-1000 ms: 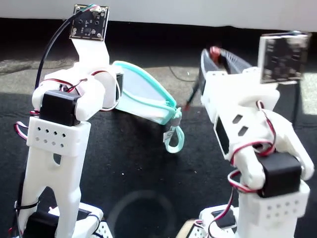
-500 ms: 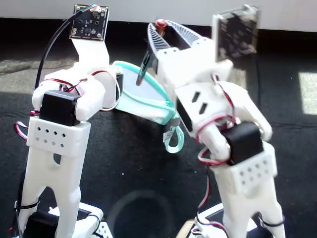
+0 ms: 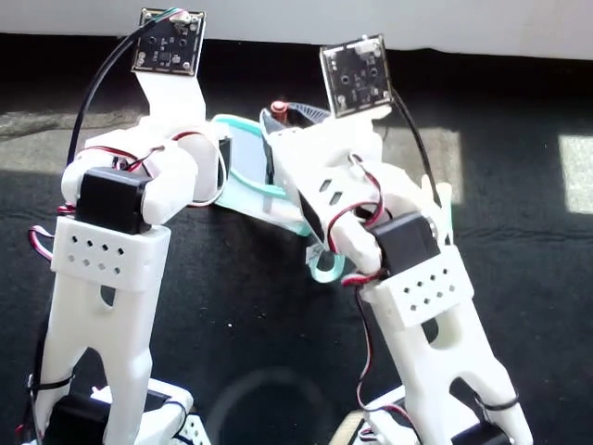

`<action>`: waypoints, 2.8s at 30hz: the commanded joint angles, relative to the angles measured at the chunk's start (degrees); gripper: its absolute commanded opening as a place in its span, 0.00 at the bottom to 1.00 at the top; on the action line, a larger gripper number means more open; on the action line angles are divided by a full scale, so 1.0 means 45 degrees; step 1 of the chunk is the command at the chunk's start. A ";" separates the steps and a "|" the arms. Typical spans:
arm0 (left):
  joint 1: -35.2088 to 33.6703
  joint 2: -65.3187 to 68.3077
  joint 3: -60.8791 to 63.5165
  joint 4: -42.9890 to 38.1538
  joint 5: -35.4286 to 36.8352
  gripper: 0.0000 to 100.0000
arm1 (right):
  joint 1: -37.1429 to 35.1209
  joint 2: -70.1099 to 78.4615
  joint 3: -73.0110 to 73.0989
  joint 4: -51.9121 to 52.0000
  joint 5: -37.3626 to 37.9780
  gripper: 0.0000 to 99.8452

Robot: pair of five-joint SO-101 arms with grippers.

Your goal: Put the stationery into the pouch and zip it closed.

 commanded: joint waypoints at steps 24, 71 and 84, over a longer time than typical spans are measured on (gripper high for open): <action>0.0049 0.0225 0.0303 0.0000 0.0059 0.01 | -0.1162 0.0127 -0.1397 0.3878 0.1289 0.24; 0.0010 0.0244 0.0440 0.0000 -0.0723 0.01 | 0.7512 2.1890 -2.0464 1.1731 0.6369 0.13; 0.0010 0.0244 0.0440 0.0020 -0.0742 0.01 | 0.7590 2.0816 -2.4918 1.1946 0.4493 0.01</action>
